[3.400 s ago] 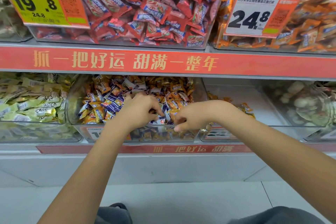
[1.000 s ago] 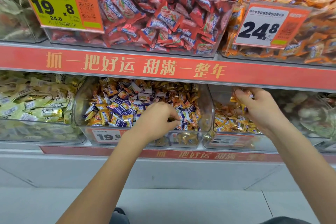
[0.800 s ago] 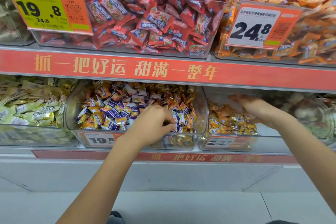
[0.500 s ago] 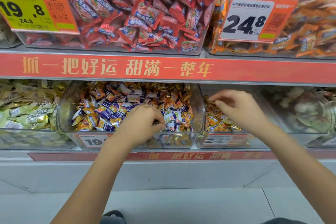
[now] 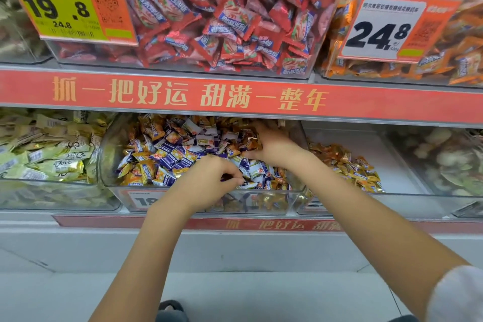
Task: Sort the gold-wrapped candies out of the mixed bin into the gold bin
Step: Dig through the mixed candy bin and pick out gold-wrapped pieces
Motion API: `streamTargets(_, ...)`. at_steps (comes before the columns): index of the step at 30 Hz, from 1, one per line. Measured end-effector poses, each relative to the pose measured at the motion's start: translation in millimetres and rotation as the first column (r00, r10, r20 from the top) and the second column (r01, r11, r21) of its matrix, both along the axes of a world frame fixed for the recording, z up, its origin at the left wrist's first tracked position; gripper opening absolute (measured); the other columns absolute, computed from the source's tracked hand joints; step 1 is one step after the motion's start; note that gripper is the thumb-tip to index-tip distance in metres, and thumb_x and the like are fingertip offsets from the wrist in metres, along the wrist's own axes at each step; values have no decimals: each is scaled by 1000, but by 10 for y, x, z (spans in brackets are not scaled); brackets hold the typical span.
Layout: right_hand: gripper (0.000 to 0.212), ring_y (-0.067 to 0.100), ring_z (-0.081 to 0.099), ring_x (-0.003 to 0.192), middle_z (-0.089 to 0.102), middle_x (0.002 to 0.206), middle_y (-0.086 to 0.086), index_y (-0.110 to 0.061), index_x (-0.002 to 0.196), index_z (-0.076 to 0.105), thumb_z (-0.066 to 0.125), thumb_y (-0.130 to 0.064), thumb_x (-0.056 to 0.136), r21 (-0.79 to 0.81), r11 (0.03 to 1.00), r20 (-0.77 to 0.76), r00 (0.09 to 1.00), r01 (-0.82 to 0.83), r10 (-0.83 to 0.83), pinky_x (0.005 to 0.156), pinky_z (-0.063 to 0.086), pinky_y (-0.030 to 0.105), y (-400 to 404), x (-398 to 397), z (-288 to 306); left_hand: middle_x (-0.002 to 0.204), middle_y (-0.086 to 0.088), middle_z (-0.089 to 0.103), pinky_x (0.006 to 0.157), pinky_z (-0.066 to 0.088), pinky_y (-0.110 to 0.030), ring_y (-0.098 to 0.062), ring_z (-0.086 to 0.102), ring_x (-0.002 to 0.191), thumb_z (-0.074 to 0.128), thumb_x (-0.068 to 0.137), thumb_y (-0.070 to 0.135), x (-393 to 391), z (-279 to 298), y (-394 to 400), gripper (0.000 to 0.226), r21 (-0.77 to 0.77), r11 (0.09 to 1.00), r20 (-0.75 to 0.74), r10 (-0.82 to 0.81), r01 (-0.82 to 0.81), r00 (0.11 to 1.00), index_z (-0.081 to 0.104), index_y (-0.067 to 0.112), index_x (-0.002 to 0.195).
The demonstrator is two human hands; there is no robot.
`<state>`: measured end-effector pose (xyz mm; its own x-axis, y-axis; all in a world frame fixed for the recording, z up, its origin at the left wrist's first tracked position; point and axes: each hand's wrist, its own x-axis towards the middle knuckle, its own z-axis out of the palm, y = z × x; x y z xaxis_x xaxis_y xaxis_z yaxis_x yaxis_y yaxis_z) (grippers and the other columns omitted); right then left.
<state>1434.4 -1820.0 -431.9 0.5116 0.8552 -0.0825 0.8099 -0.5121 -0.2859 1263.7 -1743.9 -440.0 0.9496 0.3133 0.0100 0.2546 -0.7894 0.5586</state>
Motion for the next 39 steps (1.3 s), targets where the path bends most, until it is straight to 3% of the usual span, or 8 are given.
streamTargets(4, 97, 36, 36, 133, 15, 154, 14, -20, 149, 11, 68, -54, 79, 4, 996, -119, 989, 84, -83, 102, 42, 43, 45, 20, -137, 91, -1, 72, 78, 53, -39, -19, 66, 82, 58, 93, 27, -12, -5, 4, 18, -11, 1000, -5, -4, 4, 1000, 73, 16, 95)
streamTargets(9, 57, 26, 55, 84, 59, 109, 10, -12, 130, 40, 58, -48, 90, 142, 990, -79, 997, -13, 24, 57, 36, 28, -26, -122, -301, 74, 11, 65, 59, 41, -10, -1, 56, 62, 61, 91, 19, -27, 74, -13, 12, -57, 997, 54, 55, -52, 997, 73, 14, 91)
streamTargets(14, 48, 30, 60, 91, 62, 116, 12, -15, 131, 45, 52, -44, 94, 193, 981, -45, 999, -1, 10, 69, 51, 37, -33, -163, -306, 68, 12, 59, 51, 37, -9, 6, 51, 54, 60, 92, 20, -31, 112, -14, 13, -53, 997, 63, 61, -58, 996, 71, 14, 92)
streamTargets(18, 41, 28, 57, 109, 58, 128, 7, -17, 132, 51, 53, -37, 96, 340, 936, -260, 966, 88, 4, 81, 47, 33, -86, -231, -215, 84, 8, 67, 71, 46, -21, -3, 60, 74, 60, 93, 22, -42, 134, 32, 13, -88, 992, 107, 104, -95, 989, 71, 16, 92)
streamTargets(23, 31, 14, 57, 96, 60, 122, -2, -28, 114, 57, 58, -47, 91, 328, 825, -815, 579, 459, 2, 70, 49, 33, -251, -279, 65, 70, 21, 60, 57, 38, -4, 13, 55, 63, 61, 91, 20, -73, 203, 24, 11, -200, 964, 270, 228, -177, 936, 71, 20, 87)
streamTargets(27, 9, 16, 43, 65, 60, 100, 6, -19, 102, 58, 58, -24, 94, 191, 760, -980, 158, 621, 117, 44, 32, 19, -318, -303, 149, 99, 13, 65, 77, 50, -15, 4, 60, 88, 62, 91, 24, -3, 225, -63, 19, -339, 918, 321, 320, -207, 891, 65, 21, 109)
streamTargets(31, 18, 18, 45, 64, 61, 93, 11, -11, 104, 57, 59, -24, 92, 119, 742, -987, -1, 660, 159, 58, 34, 25, -314, -338, 132, 114, 19, 49, 78, 49, -15, 1, 60, 97, 69, 85, 30, 69, 213, -203, 60, -478, 868, 200, 261, -138, 944, 39, 23, 137)
streamTargets(39, 19, 17, 44, 68, 52, 111, 14, -9, 107, 56, 60, -20, 92, 32, 690, -977, -123, 723, 173, 41, 40, 18, -315, -306, 109, 82, -3, 73, 69, 56, -19, -10, 68, 66, 70, 84, 12, 118, 138, -131, 47, -654, 724, 125, 389, -219, 913, 53, 7, 128)
